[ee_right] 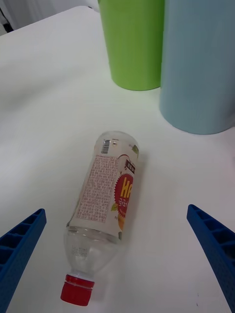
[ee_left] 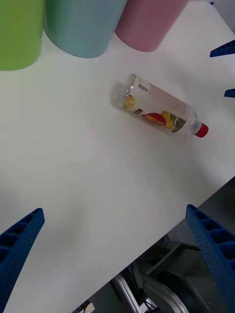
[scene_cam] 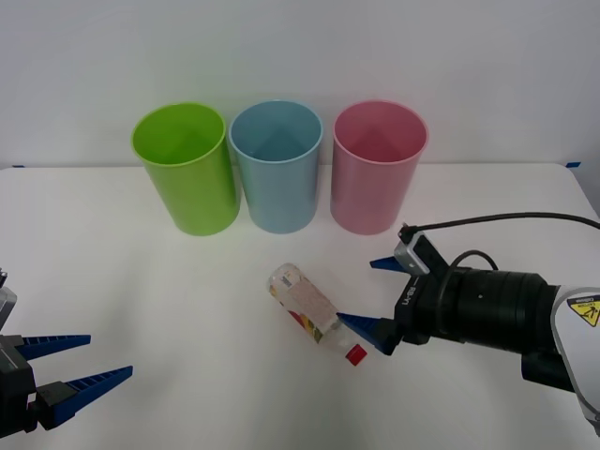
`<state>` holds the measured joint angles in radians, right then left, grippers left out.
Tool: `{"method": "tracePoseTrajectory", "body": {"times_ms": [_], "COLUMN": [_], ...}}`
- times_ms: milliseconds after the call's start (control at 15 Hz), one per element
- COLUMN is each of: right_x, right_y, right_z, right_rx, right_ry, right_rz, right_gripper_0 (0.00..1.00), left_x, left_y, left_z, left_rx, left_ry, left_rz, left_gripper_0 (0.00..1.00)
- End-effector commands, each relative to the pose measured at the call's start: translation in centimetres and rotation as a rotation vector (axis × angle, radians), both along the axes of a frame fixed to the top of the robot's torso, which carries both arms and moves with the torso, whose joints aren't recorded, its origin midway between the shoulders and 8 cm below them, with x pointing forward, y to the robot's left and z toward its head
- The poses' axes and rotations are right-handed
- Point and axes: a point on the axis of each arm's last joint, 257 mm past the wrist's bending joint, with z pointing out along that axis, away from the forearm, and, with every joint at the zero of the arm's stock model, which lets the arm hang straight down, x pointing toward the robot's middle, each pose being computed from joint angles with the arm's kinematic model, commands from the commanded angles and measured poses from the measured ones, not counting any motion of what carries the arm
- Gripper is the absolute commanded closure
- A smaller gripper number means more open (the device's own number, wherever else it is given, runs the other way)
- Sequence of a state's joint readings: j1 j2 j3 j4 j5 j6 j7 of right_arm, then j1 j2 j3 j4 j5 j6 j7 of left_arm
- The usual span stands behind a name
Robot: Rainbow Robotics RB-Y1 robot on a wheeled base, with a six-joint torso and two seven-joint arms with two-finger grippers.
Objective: Put cans in the blue bin and PET bottles in the pink bin and trash in the green bin.
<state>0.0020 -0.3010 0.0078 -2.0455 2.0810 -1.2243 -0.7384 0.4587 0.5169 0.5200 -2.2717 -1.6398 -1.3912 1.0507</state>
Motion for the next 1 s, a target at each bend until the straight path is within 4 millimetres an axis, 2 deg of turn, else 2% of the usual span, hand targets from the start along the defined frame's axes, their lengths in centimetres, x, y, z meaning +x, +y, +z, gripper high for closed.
{"method": "tracePoseTrajectory", "body": {"times_ms": [67,267,600,1000], "right_x": [-0.1,0.0,-0.1,1.4], "right_y": [0.6,0.9,2.1,2.3], "right_z": [-0.2,-1.0,-3.1,-3.2], "right_rx": [-0.055,-0.135,-0.162,-0.174], "right_ry": [-0.008,-0.026,0.031,-0.007], "right_rz": [-0.016,-0.034,-0.117,-0.217], "right_gripper_0": [0.0,0.0,0.0,0.0], "left_x": [0.0,0.0,0.0,0.0], "left_y": [0.0,0.0,0.0,0.0], "left_z": [0.0,0.0,0.0,0.0], "left_rx": [0.0,0.0,0.0,0.0], "left_ry": [0.0,0.0,0.0,0.0], "left_rz": [0.0,0.0,0.0,0.0], "left_gripper_0": [0.0,0.0,0.0,0.0]}}
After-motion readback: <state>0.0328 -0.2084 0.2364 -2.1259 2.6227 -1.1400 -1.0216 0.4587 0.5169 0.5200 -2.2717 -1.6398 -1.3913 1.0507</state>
